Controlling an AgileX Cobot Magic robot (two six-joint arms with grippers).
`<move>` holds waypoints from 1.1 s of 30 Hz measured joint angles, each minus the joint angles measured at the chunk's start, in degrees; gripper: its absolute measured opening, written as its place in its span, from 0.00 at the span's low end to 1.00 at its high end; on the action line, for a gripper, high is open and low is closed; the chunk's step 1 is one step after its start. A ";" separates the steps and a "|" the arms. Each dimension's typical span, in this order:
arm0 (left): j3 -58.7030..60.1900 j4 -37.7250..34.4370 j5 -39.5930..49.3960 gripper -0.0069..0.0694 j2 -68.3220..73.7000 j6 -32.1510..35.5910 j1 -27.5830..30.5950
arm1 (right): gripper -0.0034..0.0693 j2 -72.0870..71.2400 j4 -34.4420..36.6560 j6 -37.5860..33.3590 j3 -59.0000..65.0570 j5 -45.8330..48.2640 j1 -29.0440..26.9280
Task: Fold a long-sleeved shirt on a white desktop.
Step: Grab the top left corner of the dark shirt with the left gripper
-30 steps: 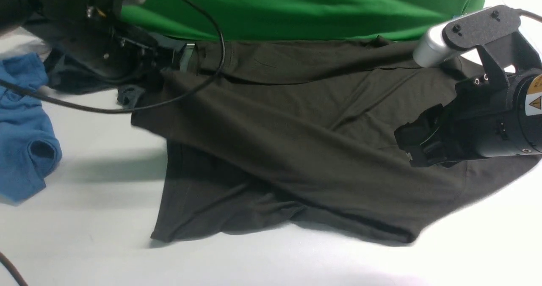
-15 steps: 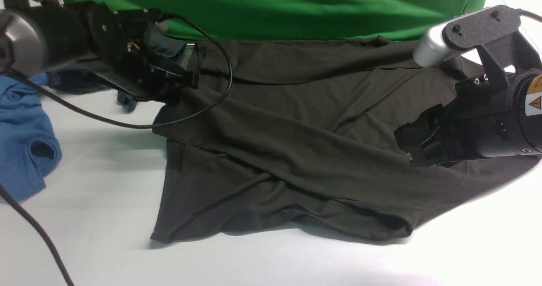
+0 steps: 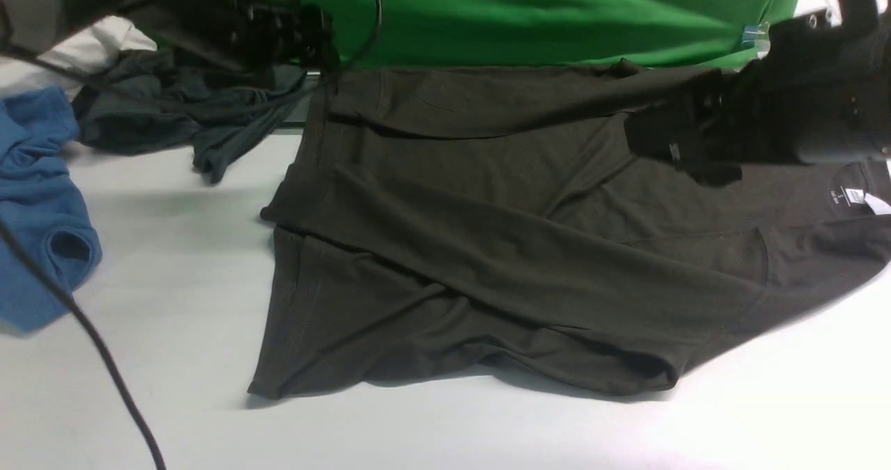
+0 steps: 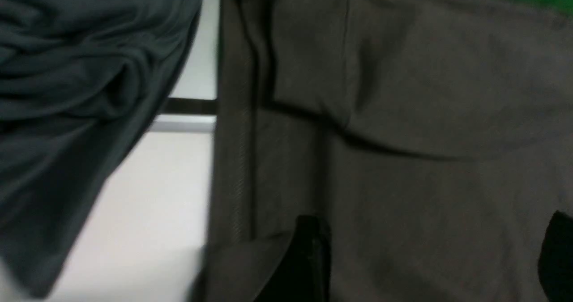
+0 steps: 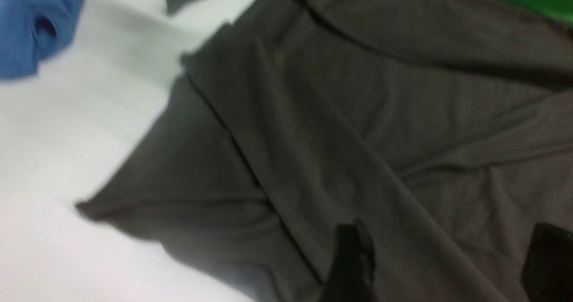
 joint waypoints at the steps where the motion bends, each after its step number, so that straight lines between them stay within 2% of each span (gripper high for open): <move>1: -2.04 -2.19 1.03 0.96 2.63 -0.74 0.45 | 0.70 0.00 0.79 0.32 0.00 -0.37 0.00; 5: -6.04 -6.06 2.46 0.95 9.05 -2.49 0.74 | 0.70 0.00 2.68 0.50 0.00 -1.09 0.00; 10: -12.30 -12.09 2.42 0.89 17.05 -4.28 0.74 | 0.70 0.00 3.57 1.08 0.00 -2.43 0.00; 18: -15.99 -15.34 -3.24 0.81 22.66 -6.38 0.74 | 0.70 0.00 3.69 1.76 0.00 -2.66 0.00; 33: -16.41 -18.00 -11.96 0.80 25.48 -7.77 0.92 | 0.70 0.00 3.79 1.88 0.00 -2.66 0.00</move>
